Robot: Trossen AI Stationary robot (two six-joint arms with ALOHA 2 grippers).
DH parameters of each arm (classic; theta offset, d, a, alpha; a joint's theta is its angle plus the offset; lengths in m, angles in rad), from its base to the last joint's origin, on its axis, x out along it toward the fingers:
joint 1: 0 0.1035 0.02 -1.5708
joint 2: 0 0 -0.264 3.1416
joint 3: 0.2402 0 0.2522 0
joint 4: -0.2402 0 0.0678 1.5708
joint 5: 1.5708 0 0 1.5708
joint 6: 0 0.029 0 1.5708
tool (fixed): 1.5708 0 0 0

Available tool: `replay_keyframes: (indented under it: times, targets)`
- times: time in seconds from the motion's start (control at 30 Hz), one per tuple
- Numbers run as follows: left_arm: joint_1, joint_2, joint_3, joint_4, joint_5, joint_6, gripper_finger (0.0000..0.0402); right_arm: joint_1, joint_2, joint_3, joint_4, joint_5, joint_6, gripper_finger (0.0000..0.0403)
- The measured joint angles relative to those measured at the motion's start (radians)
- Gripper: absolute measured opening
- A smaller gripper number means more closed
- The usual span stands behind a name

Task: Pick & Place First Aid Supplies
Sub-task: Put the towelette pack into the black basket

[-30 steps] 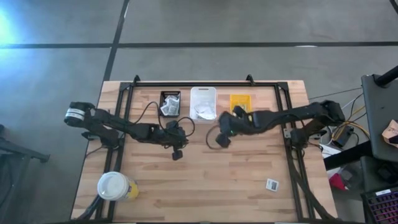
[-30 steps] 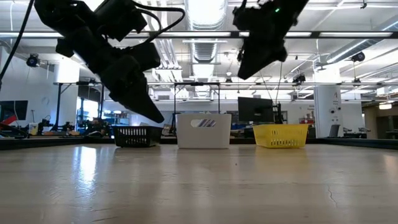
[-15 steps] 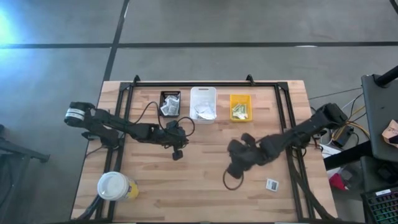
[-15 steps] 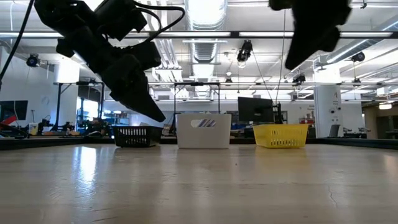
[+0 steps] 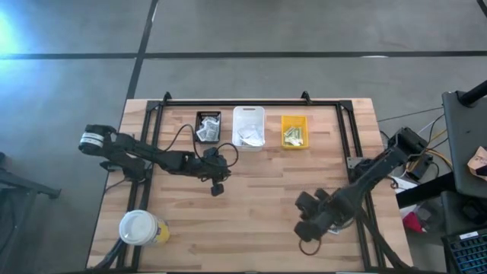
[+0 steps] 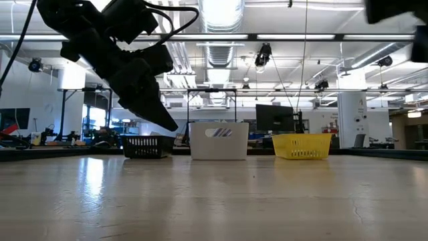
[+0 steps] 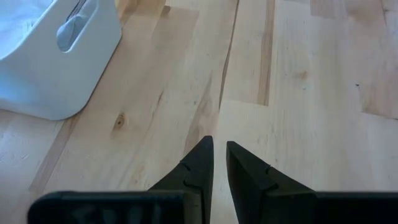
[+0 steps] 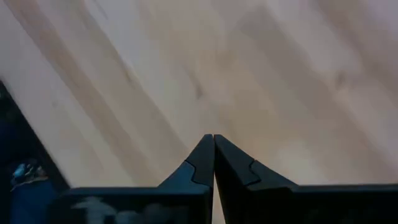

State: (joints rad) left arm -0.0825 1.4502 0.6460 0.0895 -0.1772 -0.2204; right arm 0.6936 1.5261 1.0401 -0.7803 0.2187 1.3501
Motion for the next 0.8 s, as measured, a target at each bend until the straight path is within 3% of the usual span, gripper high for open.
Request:
replay_keyframes:
  times: [0.43, 0.8]
  targets:
    - [0.000, 0.000, 0.000, 0.000, 0.000, 0.000, 0.0053, 0.208, 0.000, -0.115, 0.002, -0.178, 0.524, 0.0008]
    - [0.000, 0.000, 0.000, 0.000, 0.000, 0.000, 0.0053, 0.262, 0.000, -0.207, 0.007, -0.228, 0.634, 0.0008]
